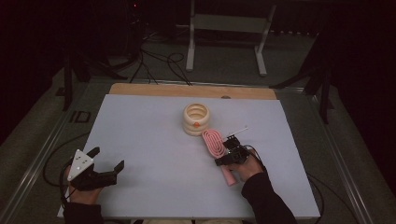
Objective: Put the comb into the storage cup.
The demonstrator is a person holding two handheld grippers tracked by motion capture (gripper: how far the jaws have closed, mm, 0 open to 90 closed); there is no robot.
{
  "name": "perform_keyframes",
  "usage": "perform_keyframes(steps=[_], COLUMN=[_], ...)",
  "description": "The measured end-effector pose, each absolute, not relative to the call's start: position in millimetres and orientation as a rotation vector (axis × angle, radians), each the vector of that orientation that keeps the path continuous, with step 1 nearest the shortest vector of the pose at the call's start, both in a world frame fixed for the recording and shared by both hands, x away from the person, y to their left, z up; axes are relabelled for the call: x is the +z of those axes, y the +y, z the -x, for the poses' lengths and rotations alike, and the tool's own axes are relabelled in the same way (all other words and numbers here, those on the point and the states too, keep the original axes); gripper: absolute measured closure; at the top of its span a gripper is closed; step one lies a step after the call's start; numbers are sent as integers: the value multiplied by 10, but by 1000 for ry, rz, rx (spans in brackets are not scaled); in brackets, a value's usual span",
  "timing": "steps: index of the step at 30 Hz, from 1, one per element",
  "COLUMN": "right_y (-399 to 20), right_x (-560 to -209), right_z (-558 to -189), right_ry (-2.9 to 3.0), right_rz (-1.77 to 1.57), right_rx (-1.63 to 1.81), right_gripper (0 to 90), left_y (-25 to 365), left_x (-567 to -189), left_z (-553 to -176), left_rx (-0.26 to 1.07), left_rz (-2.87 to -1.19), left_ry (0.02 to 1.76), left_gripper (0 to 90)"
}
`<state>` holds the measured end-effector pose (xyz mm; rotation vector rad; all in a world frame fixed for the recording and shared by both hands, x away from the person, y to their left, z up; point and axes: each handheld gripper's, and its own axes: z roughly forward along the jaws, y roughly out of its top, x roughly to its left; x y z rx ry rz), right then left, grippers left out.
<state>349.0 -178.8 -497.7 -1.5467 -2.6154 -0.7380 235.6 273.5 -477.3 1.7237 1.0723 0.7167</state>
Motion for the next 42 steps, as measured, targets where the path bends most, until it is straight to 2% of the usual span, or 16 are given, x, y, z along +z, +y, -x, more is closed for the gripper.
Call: perform_keyframes(steps=[8,9,16,24,42], right_y=[-1812,-1812,-1848,-1999,-1983], right_x=[-4981,-4975,-4972,-4894,-4643], right_z=[-3493,-3480,-3435,-3300,-3216], right_ry=[-2618,-2622,-2625,-2578,-2570], right_rz=[1570,1575,1571,1566,1487], right_rx=[-730,-723,-732,-891,-1165], right_gripper=[667,705,710,716,718], left_y=[2728,2734,2733,2635,1829], left_x=[-4774,-4774,-4778,-4794,-4595], left_z=[-2355,-2355,-2358,-2384,-2775], left_rx=[717,716,713,685,469], left_rz=[-1725,-1724,-1723,-1758,-1819], left_ry=[1071,1073,1074,1059,936], left_gripper=[3,3,4,4,4])
